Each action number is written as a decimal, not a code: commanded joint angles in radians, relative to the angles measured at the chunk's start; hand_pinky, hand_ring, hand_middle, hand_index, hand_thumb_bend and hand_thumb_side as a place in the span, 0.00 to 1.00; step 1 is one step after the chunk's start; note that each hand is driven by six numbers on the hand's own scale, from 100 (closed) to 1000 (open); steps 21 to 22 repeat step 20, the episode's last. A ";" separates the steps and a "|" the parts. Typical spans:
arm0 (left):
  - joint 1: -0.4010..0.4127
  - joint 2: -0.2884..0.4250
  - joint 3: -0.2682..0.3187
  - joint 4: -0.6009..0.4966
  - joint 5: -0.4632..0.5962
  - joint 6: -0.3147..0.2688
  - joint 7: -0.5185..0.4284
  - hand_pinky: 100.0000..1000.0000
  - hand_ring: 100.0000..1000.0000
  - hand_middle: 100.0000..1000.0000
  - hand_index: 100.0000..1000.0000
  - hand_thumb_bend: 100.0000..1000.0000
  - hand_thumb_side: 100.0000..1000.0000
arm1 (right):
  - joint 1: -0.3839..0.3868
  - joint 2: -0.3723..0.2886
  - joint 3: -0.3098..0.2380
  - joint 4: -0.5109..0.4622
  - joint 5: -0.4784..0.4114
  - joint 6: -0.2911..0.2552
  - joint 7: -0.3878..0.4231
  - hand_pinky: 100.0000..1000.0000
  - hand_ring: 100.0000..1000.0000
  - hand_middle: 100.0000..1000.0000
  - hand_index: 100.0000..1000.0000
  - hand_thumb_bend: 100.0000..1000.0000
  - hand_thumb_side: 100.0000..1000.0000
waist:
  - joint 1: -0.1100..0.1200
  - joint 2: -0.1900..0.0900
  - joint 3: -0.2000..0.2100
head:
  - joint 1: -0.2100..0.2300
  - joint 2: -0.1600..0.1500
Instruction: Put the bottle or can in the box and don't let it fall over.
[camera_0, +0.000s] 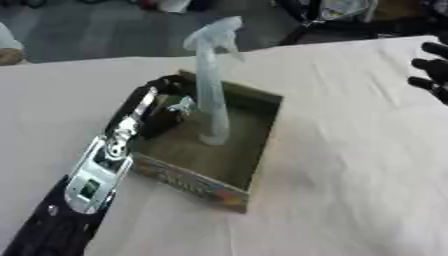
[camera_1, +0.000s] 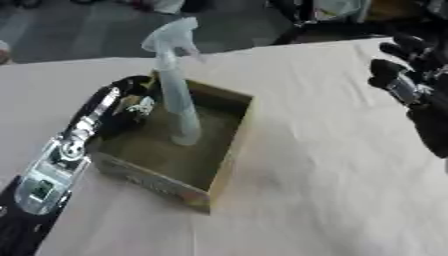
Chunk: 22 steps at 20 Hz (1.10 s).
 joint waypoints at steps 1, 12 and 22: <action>-0.001 0.049 0.014 -0.047 0.005 0.005 -0.017 1.00 0.85 0.68 0.90 0.00 0.72 | -0.005 -0.033 -0.014 -0.011 -0.007 -0.001 -0.003 0.83 0.88 0.86 0.90 0.52 0.16 | -0.004 -0.015 0.003 | -0.009 -0.015; 0.153 0.173 0.167 -0.247 0.085 0.060 0.130 1.00 0.82 0.62 0.87 0.00 0.43 | 0.004 -0.040 -0.023 -0.017 -0.003 -0.008 -0.011 0.83 0.88 0.86 0.90 0.51 0.16 | -0.008 -0.010 0.016 | -0.013 -0.002; 0.250 0.253 0.267 -0.328 0.186 0.103 0.250 1.00 0.81 0.61 0.86 0.00 0.14 | 0.009 -0.044 -0.027 -0.020 -0.005 -0.010 -0.017 0.83 0.88 0.87 0.90 0.51 0.16 | -0.015 -0.010 0.034 | 0.009 -0.002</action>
